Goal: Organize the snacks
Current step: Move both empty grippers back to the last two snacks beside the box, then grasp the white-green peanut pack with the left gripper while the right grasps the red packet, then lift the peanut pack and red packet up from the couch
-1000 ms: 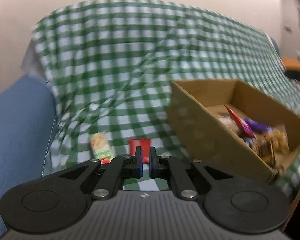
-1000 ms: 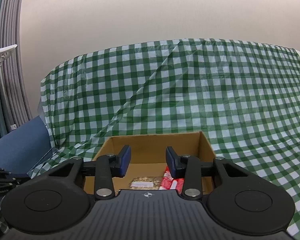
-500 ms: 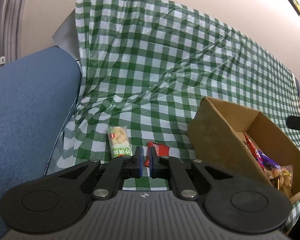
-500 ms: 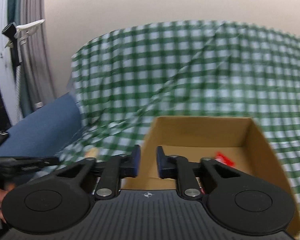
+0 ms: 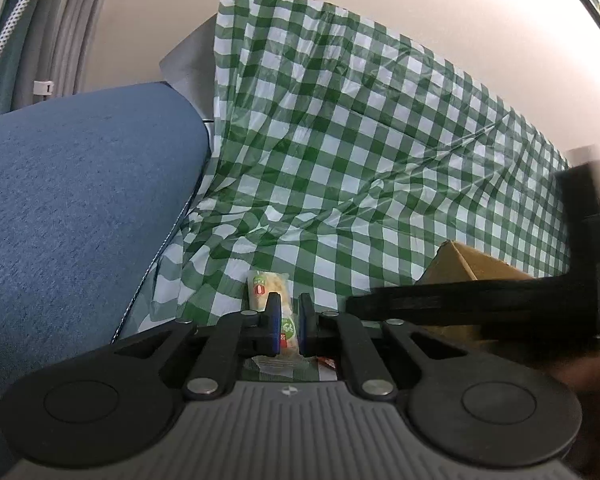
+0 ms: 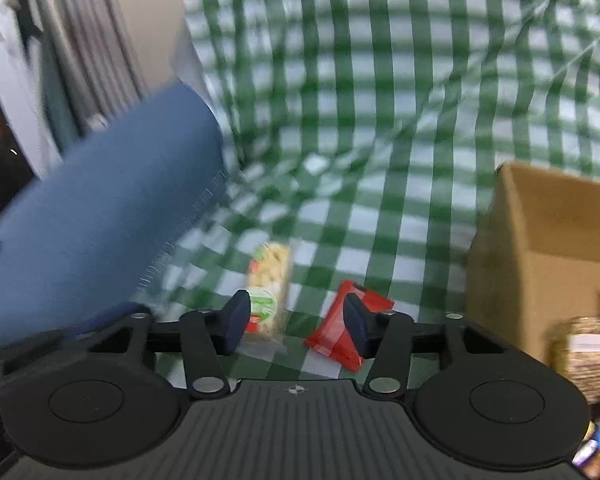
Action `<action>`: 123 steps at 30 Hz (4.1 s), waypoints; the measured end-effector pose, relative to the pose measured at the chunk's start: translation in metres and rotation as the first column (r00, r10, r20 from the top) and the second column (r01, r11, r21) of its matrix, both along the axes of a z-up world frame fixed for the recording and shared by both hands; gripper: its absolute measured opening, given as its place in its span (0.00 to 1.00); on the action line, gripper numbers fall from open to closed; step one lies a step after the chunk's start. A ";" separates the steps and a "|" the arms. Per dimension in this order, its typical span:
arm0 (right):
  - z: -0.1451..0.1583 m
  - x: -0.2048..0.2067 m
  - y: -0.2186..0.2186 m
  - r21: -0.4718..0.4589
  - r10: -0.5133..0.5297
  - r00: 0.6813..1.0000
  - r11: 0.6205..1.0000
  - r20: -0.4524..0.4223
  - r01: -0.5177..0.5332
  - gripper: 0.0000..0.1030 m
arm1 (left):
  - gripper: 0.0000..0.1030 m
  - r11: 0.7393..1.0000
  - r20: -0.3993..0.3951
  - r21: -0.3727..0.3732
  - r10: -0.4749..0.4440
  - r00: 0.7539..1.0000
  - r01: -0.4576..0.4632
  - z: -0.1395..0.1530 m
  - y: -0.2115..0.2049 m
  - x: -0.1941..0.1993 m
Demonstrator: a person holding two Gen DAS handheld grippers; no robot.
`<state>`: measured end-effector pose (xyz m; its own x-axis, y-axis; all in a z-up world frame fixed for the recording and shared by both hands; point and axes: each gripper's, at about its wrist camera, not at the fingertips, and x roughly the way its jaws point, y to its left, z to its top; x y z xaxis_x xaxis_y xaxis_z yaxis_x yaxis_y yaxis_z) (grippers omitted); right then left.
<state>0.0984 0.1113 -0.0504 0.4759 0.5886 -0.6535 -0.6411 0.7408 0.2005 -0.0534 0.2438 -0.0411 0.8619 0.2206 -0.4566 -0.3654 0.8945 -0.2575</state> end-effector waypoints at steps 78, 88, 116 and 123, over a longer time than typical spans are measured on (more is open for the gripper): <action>-0.080 -0.127 -0.126 -0.125 0.146 0.985 0.980 -0.090 -0.156 0.47 | 0.44 0.984 -0.666 -0.139 -0.179 0.724 0.116 -0.047 -0.051 0.001; -0.081 -0.127 -0.124 -0.146 0.152 0.985 0.976 -0.087 -0.163 0.47 | 0.46 0.982 -0.668 -0.151 -0.185 0.721 0.112 -0.051 -0.053 0.005; -0.077 -0.136 -0.126 -0.178 0.192 0.981 0.965 -0.024 -0.193 0.43 | 0.48 0.980 -0.675 -0.172 -0.189 0.713 0.097 -0.058 -0.052 0.013; -0.079 -0.137 -0.125 -0.188 0.194 0.981 0.962 -0.028 -0.196 0.44 | 0.48 0.982 -0.683 -0.156 -0.187 0.706 0.109 -0.059 -0.056 0.016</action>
<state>-0.0384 -0.0140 -0.1290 0.3572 0.5346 -0.7659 -0.7757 0.6266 0.0756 -0.0376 0.1873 -0.1003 0.3129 0.0389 -0.9490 -0.3407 0.9373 -0.0739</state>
